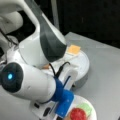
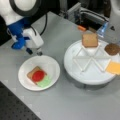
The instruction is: Ingredient selection for cheeseburger or sandwich
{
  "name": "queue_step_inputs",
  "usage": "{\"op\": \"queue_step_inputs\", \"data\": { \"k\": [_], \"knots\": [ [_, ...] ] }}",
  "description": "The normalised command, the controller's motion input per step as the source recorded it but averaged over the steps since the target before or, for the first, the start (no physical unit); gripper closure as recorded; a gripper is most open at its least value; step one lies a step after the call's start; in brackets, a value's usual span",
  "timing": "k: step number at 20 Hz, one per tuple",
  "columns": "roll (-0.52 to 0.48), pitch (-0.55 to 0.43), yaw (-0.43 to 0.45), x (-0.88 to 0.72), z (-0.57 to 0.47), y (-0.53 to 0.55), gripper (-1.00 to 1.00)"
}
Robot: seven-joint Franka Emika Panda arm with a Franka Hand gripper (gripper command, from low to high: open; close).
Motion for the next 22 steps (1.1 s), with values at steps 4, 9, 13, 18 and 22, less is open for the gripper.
{"op": "queue_step_inputs", "data": {
  "k": [4, 9, 13, 18, 22],
  "knots": [
    [-0.64, 0.07, -0.258, -0.66, 0.17, 0.66, -1.0],
    [-0.581, -0.012, -0.088, -0.74, 0.05, 0.61, -1.0],
    [-0.363, -0.16, 0.014, -0.61, -0.14, 0.41, -1.0],
    [-0.261, -0.224, 0.154, -0.6, -0.14, 0.33, -1.0],
    [-0.24, -0.222, 0.164, -0.46, -0.14, 0.3, -1.0]
  ]
}}
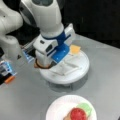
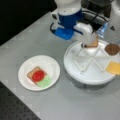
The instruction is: Ingredient selection for cheeseburger or sandwich
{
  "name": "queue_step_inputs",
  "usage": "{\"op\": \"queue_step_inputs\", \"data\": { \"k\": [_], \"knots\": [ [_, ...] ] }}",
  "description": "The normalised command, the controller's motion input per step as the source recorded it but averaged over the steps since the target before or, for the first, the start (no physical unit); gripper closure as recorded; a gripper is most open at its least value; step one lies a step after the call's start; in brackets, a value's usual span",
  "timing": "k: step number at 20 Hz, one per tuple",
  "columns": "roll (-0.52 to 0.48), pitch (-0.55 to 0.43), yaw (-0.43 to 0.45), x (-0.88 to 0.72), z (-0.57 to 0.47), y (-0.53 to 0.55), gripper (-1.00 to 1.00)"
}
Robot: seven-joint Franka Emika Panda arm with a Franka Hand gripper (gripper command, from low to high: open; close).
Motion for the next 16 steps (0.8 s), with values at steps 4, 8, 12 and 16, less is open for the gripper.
{"op": "queue_step_inputs", "data": {
  "k": [4, 8, 12, 16],
  "knots": [
    [-0.192, -0.217, 0.129, -0.35, -0.2, 0.33, -1.0],
    [-0.161, -0.197, 0.061, -0.23, -0.16, 0.37, -1.0],
    [-0.117, -0.213, 0.003, -0.14, -0.19, 0.24, -1.0],
    [-0.067, -0.217, -0.008, -0.14, -0.19, 0.06, -1.0]
  ]
}}
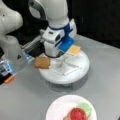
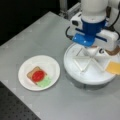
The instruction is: Ingredient selection for cheeseburger or sandwich
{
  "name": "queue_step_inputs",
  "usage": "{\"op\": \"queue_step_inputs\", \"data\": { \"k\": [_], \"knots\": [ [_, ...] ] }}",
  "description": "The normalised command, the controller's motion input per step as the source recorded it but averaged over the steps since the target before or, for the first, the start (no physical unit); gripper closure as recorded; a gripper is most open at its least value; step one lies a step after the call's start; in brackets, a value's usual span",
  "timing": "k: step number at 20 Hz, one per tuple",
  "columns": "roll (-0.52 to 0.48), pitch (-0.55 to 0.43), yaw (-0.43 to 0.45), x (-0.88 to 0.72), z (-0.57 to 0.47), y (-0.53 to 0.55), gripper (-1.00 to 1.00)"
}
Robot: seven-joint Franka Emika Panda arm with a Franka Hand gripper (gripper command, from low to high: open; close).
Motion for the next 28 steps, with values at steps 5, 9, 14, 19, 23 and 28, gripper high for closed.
{"op": "queue_step_inputs", "data": {
  "k": [5, 9, 14, 19, 23, 28],
  "knots": [
    [-0.023, -0.212, 0.015, -0.13, -0.2, -0.05, -1.0],
    [-0.006, -0.185, 0.037, -0.13, -0.15, -0.03, -1.0],
    [0.031, -0.215, 0.056, -0.09, -0.23, 0.02, -1.0],
    [0.016, -0.207, 0.058, -0.09, -0.34, 0.07, -1.0],
    [0.008, -0.187, 0.064, -0.13, -0.31, 0.09, -1.0],
    [-0.035, -0.191, 0.052, -0.16, -0.22, 0.13, -1.0]
  ]
}}
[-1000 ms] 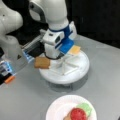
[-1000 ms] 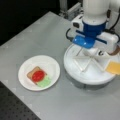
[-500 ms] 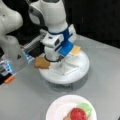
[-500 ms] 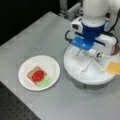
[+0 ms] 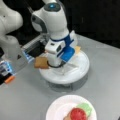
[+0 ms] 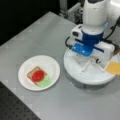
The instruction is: Ingredient selection for cheeseburger or sandwich
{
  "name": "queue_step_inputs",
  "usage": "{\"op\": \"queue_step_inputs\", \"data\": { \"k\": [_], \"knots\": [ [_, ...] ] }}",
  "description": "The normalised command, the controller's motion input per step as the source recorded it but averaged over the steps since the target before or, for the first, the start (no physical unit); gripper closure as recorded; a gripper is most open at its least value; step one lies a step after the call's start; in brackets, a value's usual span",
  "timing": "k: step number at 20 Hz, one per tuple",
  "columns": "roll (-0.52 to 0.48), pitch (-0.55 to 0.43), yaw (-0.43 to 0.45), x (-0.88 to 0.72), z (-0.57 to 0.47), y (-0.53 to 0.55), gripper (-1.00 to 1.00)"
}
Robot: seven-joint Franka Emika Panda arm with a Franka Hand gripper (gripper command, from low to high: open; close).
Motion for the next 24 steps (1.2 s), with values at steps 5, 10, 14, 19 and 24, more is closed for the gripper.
{"op": "queue_step_inputs", "data": {
  "k": [5, 10, 14, 19, 24],
  "knots": [
    [-0.03, -0.176, 0.056, -0.28, -0.14, 0.15, -1.0],
    [-0.001, -0.181, 0.042, -0.4, -0.15, 0.13, -1.0],
    [0.028, -0.185, 0.029, -0.5, -0.12, 0.07, -1.0],
    [0.049, -0.199, 0.01, -0.41, -0.14, 0.02, -1.0],
    [0.092, -0.223, 0.023, -0.24, -0.16, -0.03, -1.0]
  ]
}}
